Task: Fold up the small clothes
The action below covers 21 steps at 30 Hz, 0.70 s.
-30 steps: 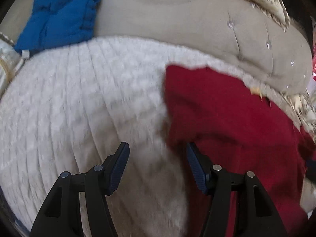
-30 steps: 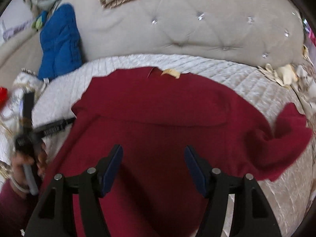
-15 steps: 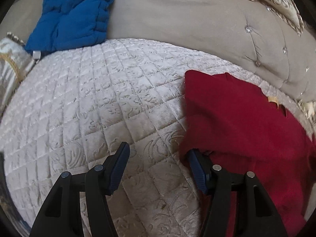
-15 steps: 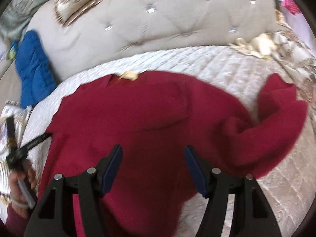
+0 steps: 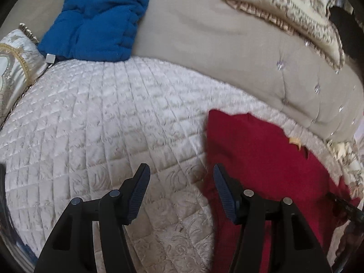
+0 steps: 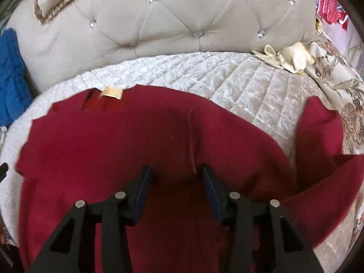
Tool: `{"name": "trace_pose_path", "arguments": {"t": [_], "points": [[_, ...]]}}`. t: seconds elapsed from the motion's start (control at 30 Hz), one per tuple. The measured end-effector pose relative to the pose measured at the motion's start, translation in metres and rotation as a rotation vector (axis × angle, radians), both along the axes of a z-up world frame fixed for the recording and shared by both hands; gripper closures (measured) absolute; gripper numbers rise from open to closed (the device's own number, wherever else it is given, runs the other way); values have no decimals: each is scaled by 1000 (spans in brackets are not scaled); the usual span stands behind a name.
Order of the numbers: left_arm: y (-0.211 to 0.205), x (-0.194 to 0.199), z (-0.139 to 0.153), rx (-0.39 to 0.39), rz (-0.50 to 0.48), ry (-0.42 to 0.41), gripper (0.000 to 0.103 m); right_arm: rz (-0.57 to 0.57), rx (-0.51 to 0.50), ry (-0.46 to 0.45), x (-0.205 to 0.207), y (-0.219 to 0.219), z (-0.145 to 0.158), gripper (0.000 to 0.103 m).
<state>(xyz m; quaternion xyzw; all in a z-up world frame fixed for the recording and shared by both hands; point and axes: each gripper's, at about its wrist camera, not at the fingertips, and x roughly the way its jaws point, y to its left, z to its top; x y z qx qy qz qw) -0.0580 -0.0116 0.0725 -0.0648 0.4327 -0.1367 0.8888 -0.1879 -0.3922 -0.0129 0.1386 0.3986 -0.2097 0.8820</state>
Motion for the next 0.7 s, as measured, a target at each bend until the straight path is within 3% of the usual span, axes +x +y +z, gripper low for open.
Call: {"name": "trace_pose_path", "arguments": {"t": [0.1, 0.17, 0.23, 0.37, 0.53, 0.6, 0.63, 0.7], "points": [[0, 1, 2, -16, 2, 11, 66, -34, -29, -68, -31, -13, 33, 46], [-2, 1, 2, -35, -7, 26, 66, -85, -67, -107, -50, -30, 55, 29], [-4, 0, 0, -43, -16, 35, 66, -168, -91, -117, -62, -57, 71, 22], [-13, -1, -4, -18, -28, 41, 66, -264, -17, -54, -52, -114, 76, 22], [-18, 2, -9, 13, -33, 46, 66, -306, 67, 126, -18, -172, 41, 22], [-18, 5, -11, 25, -31, 48, 66, -373, 37, 226, -15, -188, 23, 28], [-18, 6, -12, 33, -26, 50, 66, -404, 32, 239, -19, -192, 20, 38], [-16, 8, -14, 26, -22, 59, 66, -365, 101, 103, -37, -193, 26, 39]]}}
